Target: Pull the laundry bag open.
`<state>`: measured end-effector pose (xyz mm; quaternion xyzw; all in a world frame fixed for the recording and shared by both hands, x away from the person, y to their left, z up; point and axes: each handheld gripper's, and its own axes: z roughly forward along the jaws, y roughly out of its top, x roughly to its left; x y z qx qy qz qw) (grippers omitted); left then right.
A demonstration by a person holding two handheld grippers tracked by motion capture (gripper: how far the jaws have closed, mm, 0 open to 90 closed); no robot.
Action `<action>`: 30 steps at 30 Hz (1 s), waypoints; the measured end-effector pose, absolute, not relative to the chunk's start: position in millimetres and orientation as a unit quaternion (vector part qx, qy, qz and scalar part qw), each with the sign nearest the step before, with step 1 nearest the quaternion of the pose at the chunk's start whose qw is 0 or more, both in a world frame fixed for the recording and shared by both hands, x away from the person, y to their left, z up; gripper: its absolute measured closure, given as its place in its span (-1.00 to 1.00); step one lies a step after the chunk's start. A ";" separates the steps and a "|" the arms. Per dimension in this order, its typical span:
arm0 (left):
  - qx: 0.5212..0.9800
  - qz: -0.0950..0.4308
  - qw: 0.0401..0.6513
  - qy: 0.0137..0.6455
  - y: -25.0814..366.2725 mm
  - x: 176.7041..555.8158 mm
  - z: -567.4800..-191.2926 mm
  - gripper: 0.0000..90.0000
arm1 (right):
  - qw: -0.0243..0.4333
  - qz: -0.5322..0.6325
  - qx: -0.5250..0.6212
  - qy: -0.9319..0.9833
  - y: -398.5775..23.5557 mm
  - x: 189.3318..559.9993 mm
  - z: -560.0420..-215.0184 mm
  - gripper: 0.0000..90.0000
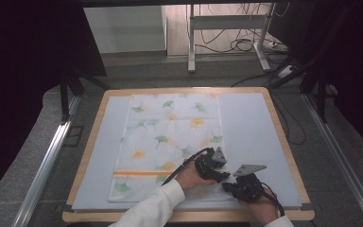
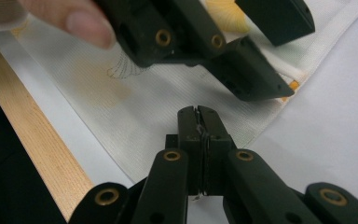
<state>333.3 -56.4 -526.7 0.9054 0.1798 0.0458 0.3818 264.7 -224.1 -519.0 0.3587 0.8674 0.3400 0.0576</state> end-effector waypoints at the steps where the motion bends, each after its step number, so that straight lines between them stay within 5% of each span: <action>1: 0.904 0.036 0.385 0.182 -55.2 334.6 -526.9 0.29 | 0.058 0.340 0.358 0.868 -224.2 264.7 -519.1 0.95; 9: 0.904 0.035 0.385 0.182 -51.1 335.8 -526.1 0.59 | 0.055 0.340 0.358 0.868 -224.3 265.2 -519.1 0.95; 30: 0.911 0.063 0.371 0.167 -52.0 330.3 -523.3 0.87 | 0.052 0.342 0.359 0.867 -224.7 266.3 -519.5 0.95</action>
